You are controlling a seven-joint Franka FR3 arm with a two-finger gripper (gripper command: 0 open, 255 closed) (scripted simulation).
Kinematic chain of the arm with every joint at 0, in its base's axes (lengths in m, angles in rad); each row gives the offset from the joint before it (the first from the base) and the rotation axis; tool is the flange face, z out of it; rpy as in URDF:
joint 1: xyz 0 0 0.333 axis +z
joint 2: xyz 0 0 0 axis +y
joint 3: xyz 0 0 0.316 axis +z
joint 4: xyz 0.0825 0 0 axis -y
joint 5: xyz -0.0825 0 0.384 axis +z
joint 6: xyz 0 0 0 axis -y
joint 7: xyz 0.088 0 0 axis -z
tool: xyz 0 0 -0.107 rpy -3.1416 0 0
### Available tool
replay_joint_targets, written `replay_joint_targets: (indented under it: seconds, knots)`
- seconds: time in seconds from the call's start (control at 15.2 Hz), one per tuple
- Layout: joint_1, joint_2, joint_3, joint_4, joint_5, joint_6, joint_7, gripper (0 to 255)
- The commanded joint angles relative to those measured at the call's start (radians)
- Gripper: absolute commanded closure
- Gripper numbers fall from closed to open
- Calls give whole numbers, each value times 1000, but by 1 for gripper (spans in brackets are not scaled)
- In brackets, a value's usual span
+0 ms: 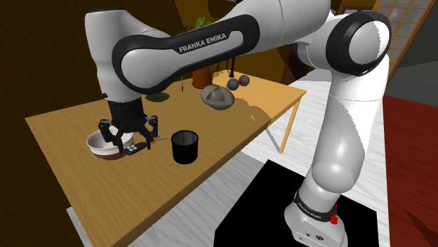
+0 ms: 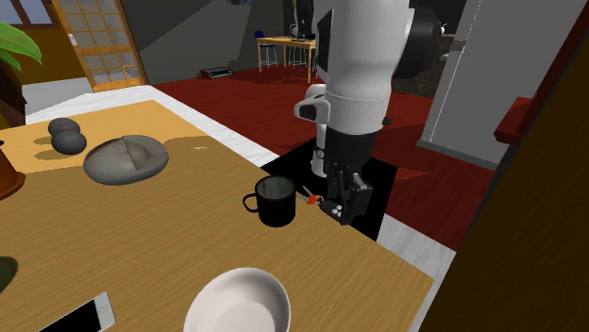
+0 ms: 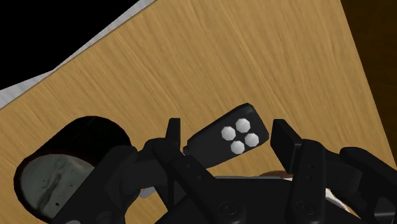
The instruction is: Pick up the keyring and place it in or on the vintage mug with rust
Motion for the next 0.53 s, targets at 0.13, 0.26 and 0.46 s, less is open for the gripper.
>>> replay_joint_targets:
  seconds: [0.13, 0.26, 0.46]
  knots:
    - [0, -7, 2, 50, 7, -55, -8, 255]
    - [0, -9, 3, 71, 9, -77, -10, 255]
    - [-66, -104, -19, -14, 77, -59, -108, 255]
